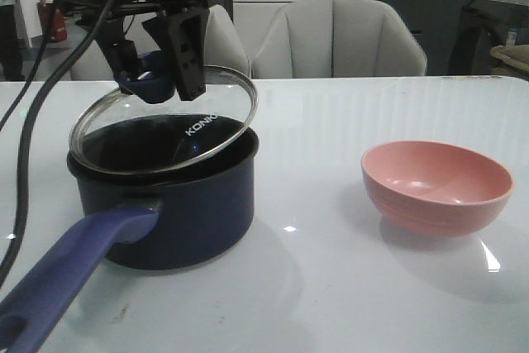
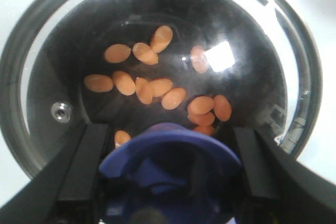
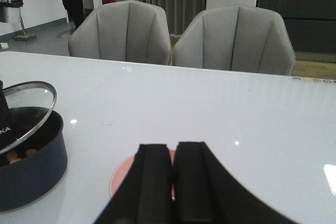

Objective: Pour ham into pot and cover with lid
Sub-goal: 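Lift the glass lid and lower it onto the saucepan, then open the left gripper and raise it off the lid knob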

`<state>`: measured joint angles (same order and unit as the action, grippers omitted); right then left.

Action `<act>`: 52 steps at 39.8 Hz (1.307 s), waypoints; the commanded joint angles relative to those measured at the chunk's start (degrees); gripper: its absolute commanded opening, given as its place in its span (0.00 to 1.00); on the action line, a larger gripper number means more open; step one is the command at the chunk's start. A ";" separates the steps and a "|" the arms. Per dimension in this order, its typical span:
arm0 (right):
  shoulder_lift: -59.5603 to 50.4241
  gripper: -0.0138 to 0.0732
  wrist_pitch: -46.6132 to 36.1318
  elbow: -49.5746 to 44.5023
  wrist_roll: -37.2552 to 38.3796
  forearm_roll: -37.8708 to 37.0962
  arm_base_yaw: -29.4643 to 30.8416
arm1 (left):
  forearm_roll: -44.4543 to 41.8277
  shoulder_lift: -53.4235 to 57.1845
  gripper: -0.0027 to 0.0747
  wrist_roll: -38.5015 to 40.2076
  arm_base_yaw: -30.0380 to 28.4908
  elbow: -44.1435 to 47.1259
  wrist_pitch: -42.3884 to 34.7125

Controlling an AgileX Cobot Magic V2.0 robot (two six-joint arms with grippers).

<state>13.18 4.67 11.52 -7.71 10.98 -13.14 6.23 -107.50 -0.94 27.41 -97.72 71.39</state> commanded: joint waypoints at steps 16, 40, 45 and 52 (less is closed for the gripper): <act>0.35 0.35 -5.00 1.60 -0.43 0.07 -0.05 | -1.05 3.06 0.37 -0.07 0.28 1.20 2.34; 0.35 0.35 -5.00 1.60 -0.43 0.07 -0.05 | 0.30 3.06 0.76 -0.07 0.28 0.06 2.34; 0.35 0.35 -5.00 1.60 -0.43 0.07 -0.05 | -2.16 4.13 0.72 -0.07 0.28 -1.72 2.34; 0.35 0.35 -5.00 1.60 -0.43 0.07 -0.05 | -4.92 9.51 0.62 -0.07 0.05 -0.68 2.34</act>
<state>13.18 4.67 11.52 -7.71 10.98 -13.14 2.01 -104.25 -0.94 27.41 -97.39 70.74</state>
